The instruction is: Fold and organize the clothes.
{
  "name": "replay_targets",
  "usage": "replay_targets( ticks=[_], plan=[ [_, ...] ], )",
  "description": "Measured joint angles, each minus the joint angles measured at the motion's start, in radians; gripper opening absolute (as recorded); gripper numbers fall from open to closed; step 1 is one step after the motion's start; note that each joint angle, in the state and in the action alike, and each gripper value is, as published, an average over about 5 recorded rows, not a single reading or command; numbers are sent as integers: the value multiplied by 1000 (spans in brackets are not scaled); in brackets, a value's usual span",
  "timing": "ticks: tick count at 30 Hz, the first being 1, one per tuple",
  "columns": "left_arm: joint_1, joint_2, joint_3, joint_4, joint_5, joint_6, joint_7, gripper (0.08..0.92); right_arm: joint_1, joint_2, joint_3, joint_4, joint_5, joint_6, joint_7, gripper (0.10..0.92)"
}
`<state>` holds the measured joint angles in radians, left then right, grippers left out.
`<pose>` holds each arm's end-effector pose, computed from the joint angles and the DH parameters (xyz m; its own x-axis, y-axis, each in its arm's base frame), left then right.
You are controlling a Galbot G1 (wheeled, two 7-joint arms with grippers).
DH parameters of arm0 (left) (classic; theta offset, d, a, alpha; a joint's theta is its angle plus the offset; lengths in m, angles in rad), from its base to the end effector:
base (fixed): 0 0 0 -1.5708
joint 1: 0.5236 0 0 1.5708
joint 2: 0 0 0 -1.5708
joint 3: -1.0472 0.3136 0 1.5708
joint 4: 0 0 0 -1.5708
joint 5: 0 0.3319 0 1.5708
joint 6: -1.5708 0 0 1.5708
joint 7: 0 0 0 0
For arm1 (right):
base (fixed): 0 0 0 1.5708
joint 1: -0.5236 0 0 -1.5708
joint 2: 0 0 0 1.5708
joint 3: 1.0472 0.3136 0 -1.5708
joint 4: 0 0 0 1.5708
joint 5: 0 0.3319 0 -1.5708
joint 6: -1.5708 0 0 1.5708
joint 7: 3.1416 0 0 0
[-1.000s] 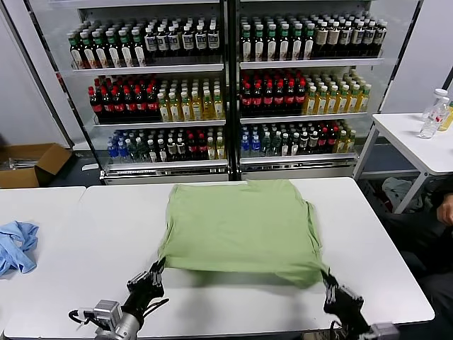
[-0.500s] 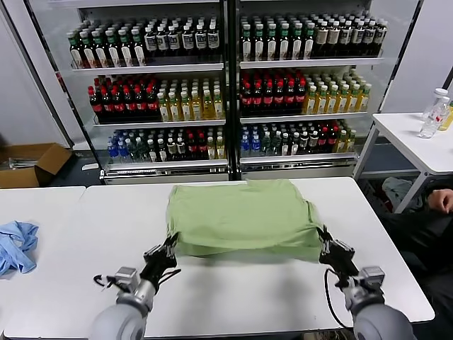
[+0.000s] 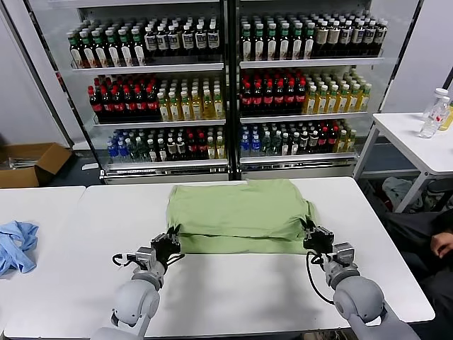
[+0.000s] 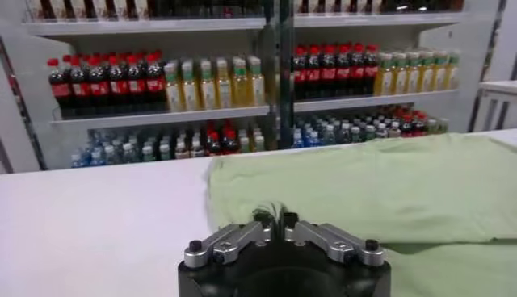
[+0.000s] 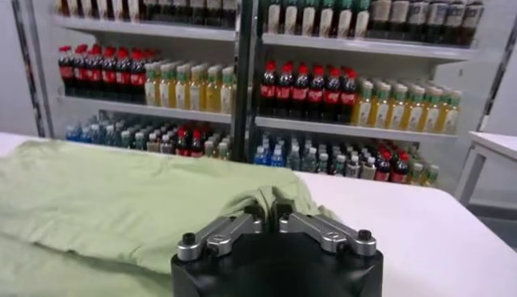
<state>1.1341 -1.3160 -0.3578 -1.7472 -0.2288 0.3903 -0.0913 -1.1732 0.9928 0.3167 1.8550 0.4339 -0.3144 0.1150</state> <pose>0.2984 0.0122 -0.2877 -0.9364 0.0970 0.3372 0.1165 0.9925 0.0378 0.2816 -0.0657 -0.2579 -0.9434 -0.1656 0.2873 -0.2093 0.9693 -0.1288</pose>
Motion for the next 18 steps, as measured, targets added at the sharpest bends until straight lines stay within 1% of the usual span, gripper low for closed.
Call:
replay_targets(
  ticks=[8, 12, 15, 16, 18],
  plan=[
    [46, 10, -19, -14, 15, 3, -21, 515, -65, 7, 69, -8, -3, -16, 10, 684],
    [59, 8, -17, -10, 13, 15, -27, 627, -66, 14, 75, -31, 15, -45, 19, 785],
    [59, 5, -12, -1, 8, 23, -30, 703, -60, 15, 66, -47, 35, -63, 22, 796],
    [57, 5, -10, 3, 5, 26, -31, 706, -58, 15, 61, -51, 42, -66, 21, 780],
    [54, 4, -7, 10, -1, 29, -31, 687, -55, 13, 52, -57, 55, -71, 19, 729]
  ],
)
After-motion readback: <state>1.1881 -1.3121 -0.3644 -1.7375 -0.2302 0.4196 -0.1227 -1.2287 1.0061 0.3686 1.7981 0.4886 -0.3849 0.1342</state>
